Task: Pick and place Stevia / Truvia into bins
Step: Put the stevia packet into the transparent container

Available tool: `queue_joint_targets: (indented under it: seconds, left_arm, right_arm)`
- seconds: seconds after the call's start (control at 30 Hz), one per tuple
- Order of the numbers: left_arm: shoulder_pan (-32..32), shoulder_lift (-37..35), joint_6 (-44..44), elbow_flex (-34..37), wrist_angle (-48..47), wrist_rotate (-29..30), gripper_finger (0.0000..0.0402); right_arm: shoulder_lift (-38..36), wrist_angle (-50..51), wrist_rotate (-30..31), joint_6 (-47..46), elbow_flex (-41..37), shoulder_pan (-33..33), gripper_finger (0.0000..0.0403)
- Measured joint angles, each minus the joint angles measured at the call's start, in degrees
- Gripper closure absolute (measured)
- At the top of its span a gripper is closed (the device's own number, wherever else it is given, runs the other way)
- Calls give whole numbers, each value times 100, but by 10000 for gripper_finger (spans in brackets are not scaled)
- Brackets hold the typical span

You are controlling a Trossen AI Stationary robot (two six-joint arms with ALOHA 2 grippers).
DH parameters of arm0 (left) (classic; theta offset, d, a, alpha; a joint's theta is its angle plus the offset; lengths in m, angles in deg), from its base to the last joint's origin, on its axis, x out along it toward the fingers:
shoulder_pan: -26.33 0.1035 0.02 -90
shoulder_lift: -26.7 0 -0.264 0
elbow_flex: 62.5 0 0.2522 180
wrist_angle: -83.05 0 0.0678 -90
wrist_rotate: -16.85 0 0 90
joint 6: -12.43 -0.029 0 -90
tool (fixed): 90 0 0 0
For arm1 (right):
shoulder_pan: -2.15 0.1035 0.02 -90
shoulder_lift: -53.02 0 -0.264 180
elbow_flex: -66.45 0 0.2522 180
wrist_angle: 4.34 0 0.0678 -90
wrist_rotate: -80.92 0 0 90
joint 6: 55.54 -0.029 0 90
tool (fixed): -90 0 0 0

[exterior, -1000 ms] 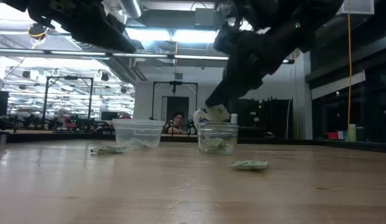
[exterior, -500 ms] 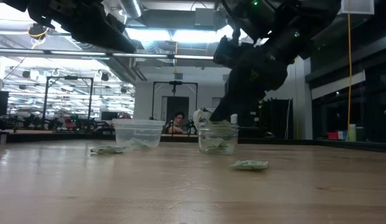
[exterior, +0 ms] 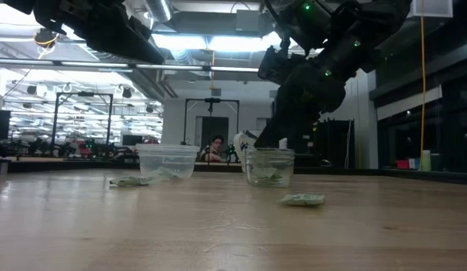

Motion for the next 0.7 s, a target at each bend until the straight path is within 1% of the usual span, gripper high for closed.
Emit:
queue_joint_targets:
  seconds: [0.27, 0.4, 0.57, 0.7]
  left_arm:
    - [1, 0, 0, 0, 0, 0, 396]
    - [-1, 0, -1, 0, -2, 0, 396]
    - [1, 0, 1, 0, -55, -2, 396]
    - [1, -2, 3, 0, -174, 0, 396]
  right_arm:
    - [-189, 26, -9, 33, 0, 0, 325]
    - [-525, 92, -20, 74, 0, 0, 323]
    - [-977, 107, -5, 422, 2, -26, 323]
    - [-1182, 242, -2, 206, 14, -227, 323]
